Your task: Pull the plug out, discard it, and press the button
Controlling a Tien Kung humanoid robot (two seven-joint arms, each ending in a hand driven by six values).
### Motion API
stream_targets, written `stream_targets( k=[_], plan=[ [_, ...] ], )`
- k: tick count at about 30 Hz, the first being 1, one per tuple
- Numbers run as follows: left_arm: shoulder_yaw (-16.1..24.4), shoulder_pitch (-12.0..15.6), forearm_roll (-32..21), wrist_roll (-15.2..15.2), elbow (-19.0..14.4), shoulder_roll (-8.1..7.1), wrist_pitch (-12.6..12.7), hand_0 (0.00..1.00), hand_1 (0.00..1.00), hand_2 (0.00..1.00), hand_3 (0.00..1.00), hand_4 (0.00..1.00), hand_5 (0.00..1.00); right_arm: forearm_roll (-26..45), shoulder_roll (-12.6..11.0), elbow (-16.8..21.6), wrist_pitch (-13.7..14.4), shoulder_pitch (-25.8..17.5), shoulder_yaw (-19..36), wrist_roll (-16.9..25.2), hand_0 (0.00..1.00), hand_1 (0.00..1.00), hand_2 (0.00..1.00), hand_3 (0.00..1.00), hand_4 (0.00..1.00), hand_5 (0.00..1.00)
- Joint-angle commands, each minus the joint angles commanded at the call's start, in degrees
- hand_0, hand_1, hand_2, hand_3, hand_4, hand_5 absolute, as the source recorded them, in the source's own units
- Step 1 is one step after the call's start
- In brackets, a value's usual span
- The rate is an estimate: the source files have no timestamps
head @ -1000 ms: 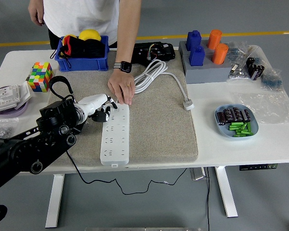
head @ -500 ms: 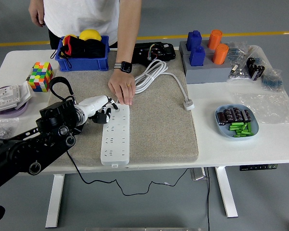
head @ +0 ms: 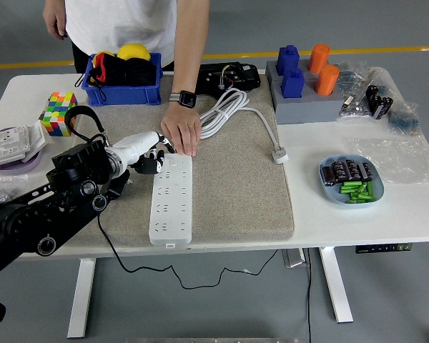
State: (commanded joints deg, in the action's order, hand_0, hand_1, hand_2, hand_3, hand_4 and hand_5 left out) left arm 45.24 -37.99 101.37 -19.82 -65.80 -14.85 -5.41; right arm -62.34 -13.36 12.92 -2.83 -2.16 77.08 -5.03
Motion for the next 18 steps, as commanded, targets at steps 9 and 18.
stream_targets(
  k=[9,18],
  plan=[
    [9.63,3.4,4.62,3.0,-2.94,-0.52,1.91,0.183,0.214,0.372,0.734,0.626,0.002,-0.1,0.04,-0.01,0.03,0.0,0.07,0.0,0.733,0.678,0.66,0.634,0.745,0.593],
    [23.37,12.27,4.84,7.65,-6.22,-0.24,5.74,0.624,0.663,0.657,0.811,0.669,0.002,-0.39,0.25,-0.04,0.07,-0.06,0.25,-0.02,0.733,0.678,0.66,0.634,0.745,0.595]
  ],
)
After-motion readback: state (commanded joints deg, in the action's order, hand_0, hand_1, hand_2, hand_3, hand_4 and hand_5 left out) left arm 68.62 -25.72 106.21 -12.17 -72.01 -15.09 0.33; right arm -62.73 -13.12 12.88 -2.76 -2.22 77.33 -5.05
